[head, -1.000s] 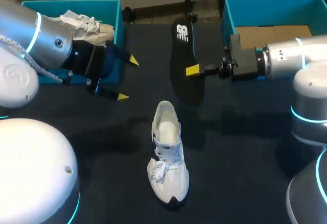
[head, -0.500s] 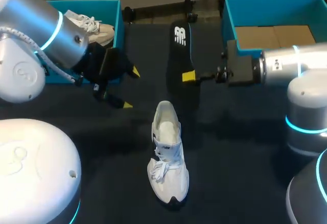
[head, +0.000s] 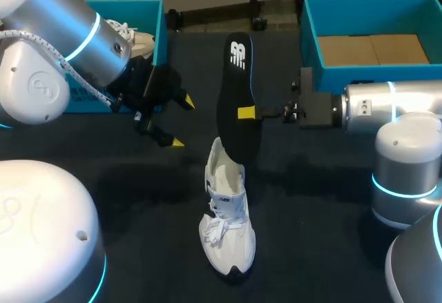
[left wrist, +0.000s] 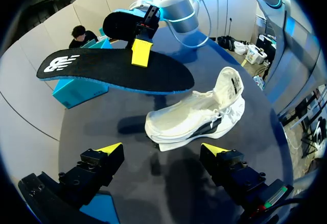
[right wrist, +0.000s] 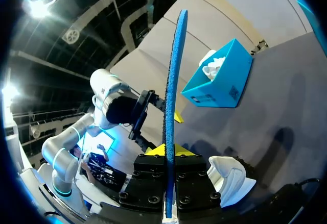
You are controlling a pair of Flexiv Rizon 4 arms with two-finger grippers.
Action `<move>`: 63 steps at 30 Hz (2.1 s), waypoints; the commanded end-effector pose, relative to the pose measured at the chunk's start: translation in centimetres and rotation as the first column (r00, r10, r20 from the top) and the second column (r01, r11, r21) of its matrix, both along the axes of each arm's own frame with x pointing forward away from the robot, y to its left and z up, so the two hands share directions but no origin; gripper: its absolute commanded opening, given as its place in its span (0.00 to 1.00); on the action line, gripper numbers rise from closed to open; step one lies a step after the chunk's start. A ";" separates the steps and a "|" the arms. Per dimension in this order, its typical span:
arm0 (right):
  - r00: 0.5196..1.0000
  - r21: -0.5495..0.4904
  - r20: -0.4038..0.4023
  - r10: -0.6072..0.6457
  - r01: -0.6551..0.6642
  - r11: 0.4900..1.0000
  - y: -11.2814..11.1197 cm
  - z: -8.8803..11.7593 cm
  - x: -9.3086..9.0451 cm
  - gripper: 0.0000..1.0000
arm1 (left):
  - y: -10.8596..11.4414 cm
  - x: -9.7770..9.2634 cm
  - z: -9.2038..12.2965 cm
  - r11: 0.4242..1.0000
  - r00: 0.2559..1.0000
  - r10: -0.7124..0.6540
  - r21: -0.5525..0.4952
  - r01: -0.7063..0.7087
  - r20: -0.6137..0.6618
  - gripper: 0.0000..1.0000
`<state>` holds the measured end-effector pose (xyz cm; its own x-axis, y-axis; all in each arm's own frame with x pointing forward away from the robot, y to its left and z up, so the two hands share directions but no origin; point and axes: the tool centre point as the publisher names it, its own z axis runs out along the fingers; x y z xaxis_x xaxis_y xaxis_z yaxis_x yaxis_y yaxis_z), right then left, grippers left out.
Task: Take the shoe out of the shoebox, open the shoe tongue, remove and reinsert the insole, then place the shoe into the shoebox
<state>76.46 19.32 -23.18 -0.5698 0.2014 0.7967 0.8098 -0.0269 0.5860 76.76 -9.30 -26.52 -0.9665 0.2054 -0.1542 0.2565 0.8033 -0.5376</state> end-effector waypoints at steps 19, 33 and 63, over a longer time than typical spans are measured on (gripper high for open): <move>0.991 0.030 0.130 0.007 -0.011 1.000 3.5 -2.0 -0.7 0.00 | 0.0 -2.6 -6.4 0.992 0.988 -0.022 0.123 0.041 -0.155 1.00; 0.987 0.033 0.162 -0.017 0.012 0.999 4.1 -2.3 -0.6 0.00 | 0.0 -2.9 -7.3 0.984 0.988 -0.009 0.176 0.037 -0.156 1.00; 0.962 0.048 0.272 -0.009 -0.004 0.999 3.6 -3.7 1.4 0.00 | -0.6 -3.7 -10.4 0.979 0.979 0.100 0.192 -0.066 -0.176 1.00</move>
